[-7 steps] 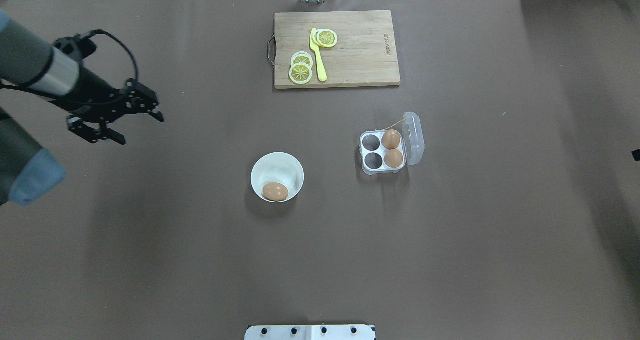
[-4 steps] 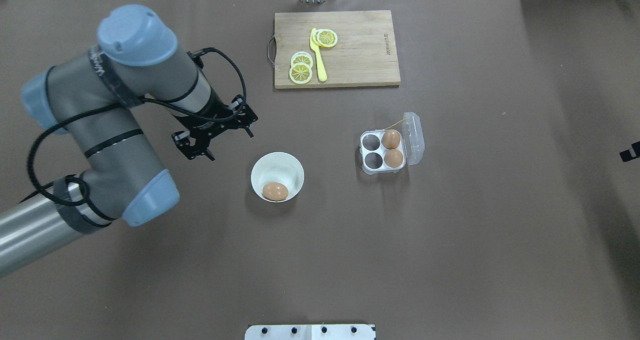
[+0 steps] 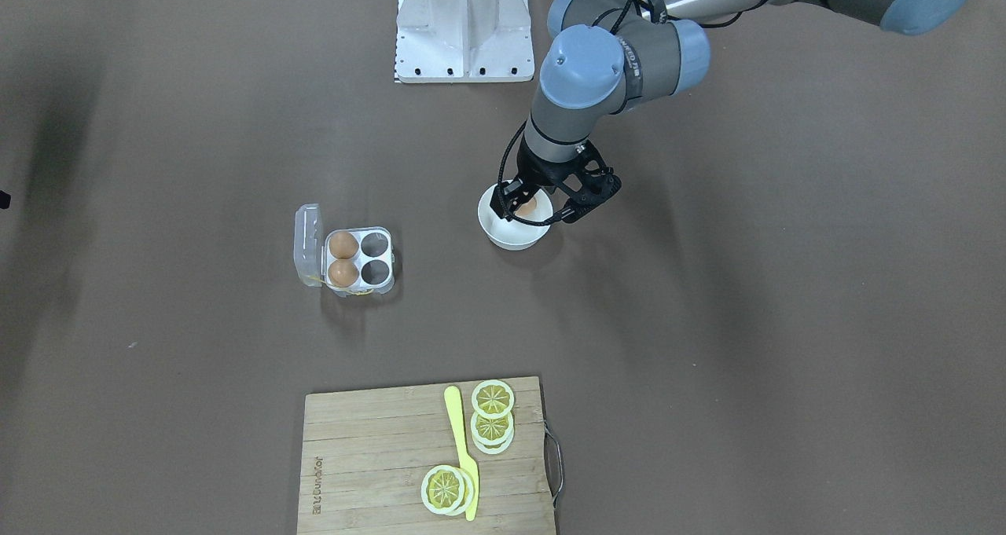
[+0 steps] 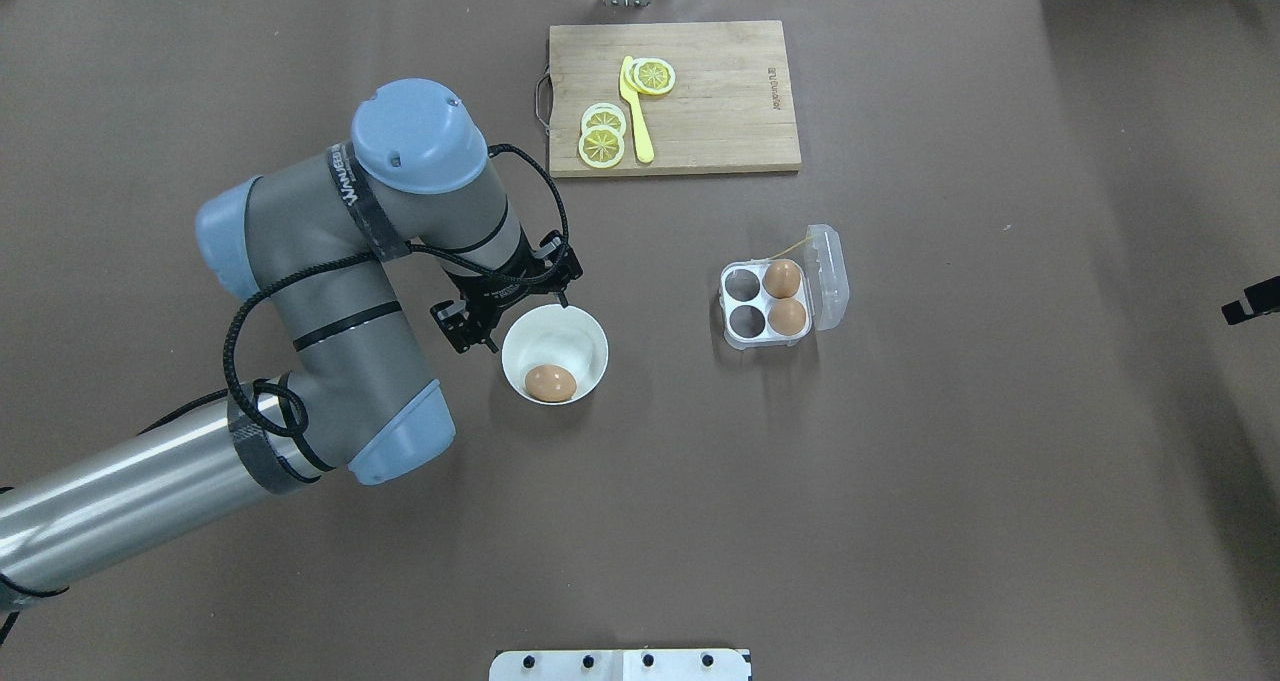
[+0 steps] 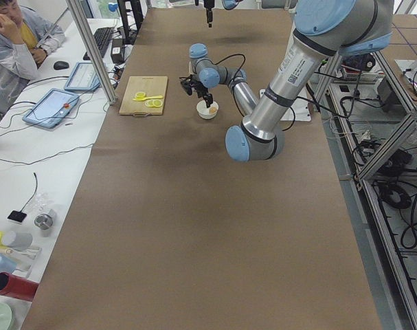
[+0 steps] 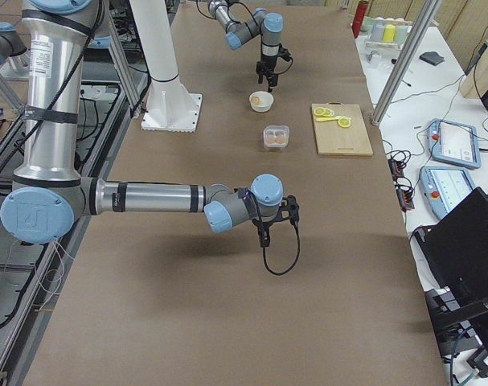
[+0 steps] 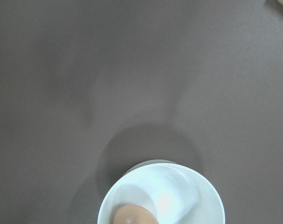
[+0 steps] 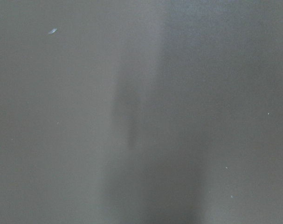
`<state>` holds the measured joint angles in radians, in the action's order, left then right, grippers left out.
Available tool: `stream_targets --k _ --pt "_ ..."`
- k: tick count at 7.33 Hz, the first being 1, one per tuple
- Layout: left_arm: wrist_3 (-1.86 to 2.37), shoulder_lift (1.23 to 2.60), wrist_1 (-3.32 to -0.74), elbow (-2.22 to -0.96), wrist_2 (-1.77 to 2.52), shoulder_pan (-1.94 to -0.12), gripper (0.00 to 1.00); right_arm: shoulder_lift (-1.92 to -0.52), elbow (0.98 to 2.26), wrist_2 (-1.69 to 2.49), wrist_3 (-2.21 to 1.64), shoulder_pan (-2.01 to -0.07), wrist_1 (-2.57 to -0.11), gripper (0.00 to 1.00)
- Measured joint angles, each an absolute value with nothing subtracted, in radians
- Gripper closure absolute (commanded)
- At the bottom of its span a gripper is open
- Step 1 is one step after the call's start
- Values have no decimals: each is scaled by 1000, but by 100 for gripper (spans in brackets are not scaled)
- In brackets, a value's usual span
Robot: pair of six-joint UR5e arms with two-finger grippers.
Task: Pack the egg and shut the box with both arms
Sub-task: 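Move the left gripper over the white bowl toward the brown egg, then lower the left gripper into the bowl and grasp the brown egg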
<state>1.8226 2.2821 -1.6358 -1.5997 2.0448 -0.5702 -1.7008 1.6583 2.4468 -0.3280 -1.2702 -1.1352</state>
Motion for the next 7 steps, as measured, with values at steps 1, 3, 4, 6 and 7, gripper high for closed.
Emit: stream_targets --k 1,3,4,6,7 --pt "1845 2281 -1649 -1594 2033 -553 23 -1699 1658 2448 -329 -1268 -1135 0" --pt "1856 2278 -1658 -1587 2026 -542 23 -1698 1658 2449 -329 -1266 -1136 0" --pt "1857 2277 -1672 -1579 2024 -541 23 -1698 1658 2447 -329 -1265 -1136 0" --pt "1864 2276 -1714 -1549 2023 -537 23 -1698 1653 2446 -328 -1262 -1136 0" --pt "1877 2276 -1722 -1543 2020 -533 23 -1697 1652 2447 -329 -1261 -1135 0"
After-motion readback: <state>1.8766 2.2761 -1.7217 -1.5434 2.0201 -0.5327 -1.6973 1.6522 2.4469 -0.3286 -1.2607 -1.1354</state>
